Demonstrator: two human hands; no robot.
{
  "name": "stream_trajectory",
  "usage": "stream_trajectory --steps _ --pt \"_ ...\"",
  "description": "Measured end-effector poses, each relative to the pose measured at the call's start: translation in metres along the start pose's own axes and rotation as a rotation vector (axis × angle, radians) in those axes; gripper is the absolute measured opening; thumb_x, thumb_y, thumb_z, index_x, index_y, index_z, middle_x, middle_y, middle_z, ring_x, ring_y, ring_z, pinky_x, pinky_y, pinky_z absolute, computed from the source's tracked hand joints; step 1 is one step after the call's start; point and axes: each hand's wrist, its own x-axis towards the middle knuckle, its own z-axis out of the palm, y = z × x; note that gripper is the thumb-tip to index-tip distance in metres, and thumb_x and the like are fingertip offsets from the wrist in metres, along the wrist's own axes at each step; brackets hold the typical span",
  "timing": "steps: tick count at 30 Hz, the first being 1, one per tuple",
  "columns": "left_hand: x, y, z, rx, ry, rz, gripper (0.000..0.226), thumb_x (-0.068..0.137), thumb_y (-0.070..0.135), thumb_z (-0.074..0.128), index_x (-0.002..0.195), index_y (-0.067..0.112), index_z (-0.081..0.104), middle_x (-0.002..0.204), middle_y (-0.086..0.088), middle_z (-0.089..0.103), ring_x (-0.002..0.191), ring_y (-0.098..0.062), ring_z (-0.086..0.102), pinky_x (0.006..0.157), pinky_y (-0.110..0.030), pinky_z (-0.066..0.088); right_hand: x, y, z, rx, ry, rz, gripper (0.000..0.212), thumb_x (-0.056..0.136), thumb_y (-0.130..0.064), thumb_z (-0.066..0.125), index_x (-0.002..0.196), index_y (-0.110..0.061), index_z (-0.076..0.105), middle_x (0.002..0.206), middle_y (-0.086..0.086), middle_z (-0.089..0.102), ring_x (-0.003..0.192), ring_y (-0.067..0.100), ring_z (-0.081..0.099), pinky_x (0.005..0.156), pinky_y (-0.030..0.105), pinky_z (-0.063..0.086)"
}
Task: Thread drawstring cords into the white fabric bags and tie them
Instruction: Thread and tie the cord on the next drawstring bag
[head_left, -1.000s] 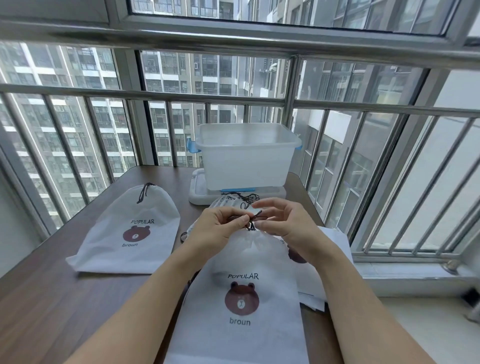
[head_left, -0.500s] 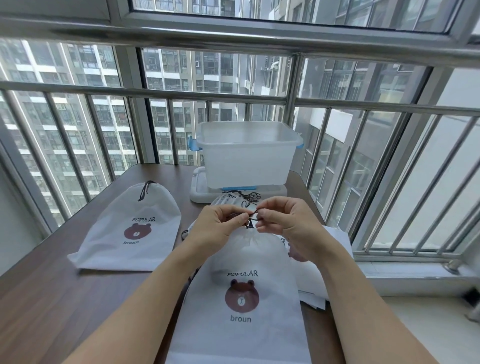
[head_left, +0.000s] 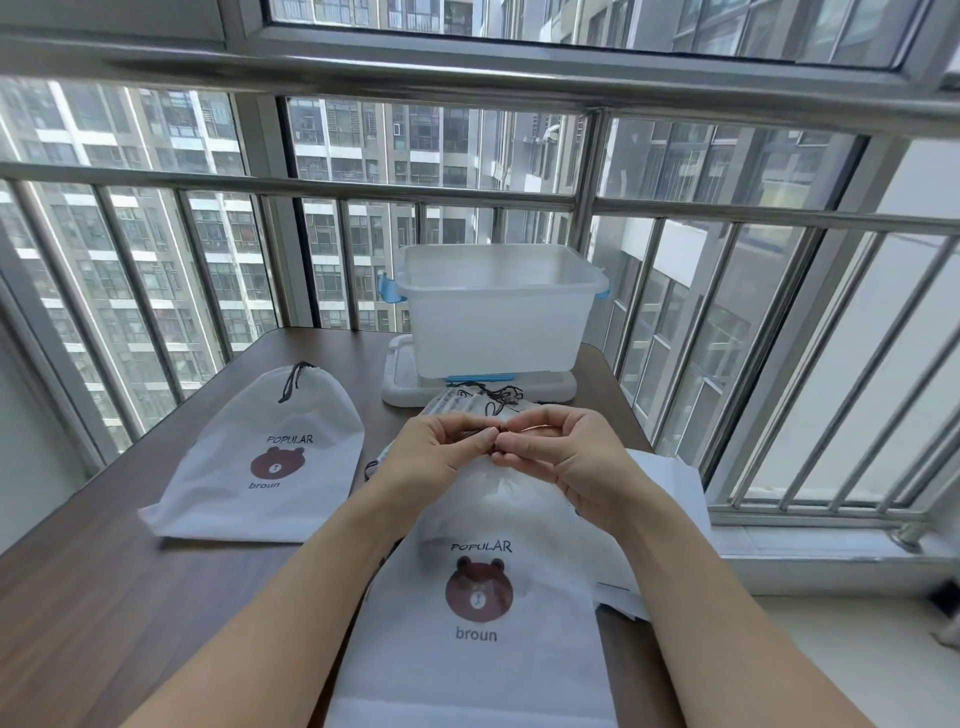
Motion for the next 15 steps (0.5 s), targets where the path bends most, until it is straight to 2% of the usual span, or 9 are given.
stream_trajectory --steps 5,9,13,15 --pt "0.0004 -0.0017 0.0015 -0.005 0.018 -0.008 0.016 0.091 0.005 0.067 0.104 0.002 0.075 0.096 -0.009 0.077 0.088 -0.011 0.072 0.075 -0.015 0.052 -0.0017 -0.0008 0.0038 -0.105 0.049 -0.013 0.025 0.073 0.013 0.08 0.096 0.013 0.069 0.084 0.025 0.075 0.074 0.029 0.076 0.067 0.026 0.061" --pt "0.001 -0.0029 0.0019 -0.007 0.049 0.002 0.014 0.089 0.006 0.069 0.1 0.006 0.077 0.095 -0.008 0.078 0.089 -0.012 0.073 0.077 -0.016 0.053 -0.0007 0.0001 0.0029 -0.149 0.083 -0.006 0.028 0.073 0.01 0.082 0.098 0.014 0.069 0.082 0.023 0.075 0.068 0.025 0.074 0.066 0.027 0.061" --pt "0.0 -0.0043 0.0021 0.016 0.045 0.027 0.013 0.088 0.003 0.07 0.099 0.005 0.076 0.092 -0.009 0.078 0.085 -0.013 0.073 0.076 -0.017 0.053 -0.0012 -0.0009 -0.0009 -0.17 0.08 0.019 0.014 0.078 0.006 0.079 0.091 0.008 0.073 0.074 0.016 0.073 0.062 0.019 0.07 0.062 0.022 0.059" --pt "0.0004 -0.0039 0.0022 0.032 0.047 0.042 0.014 0.088 0.002 0.069 0.101 0.002 0.076 0.091 -0.012 0.077 0.083 -0.014 0.072 0.076 -0.017 0.054 -0.0007 -0.0029 -0.0029 -0.078 0.057 0.054 0.004 0.083 0.006 0.075 0.087 0.005 0.073 0.074 0.014 0.072 0.063 0.017 0.069 0.062 0.02 0.058"
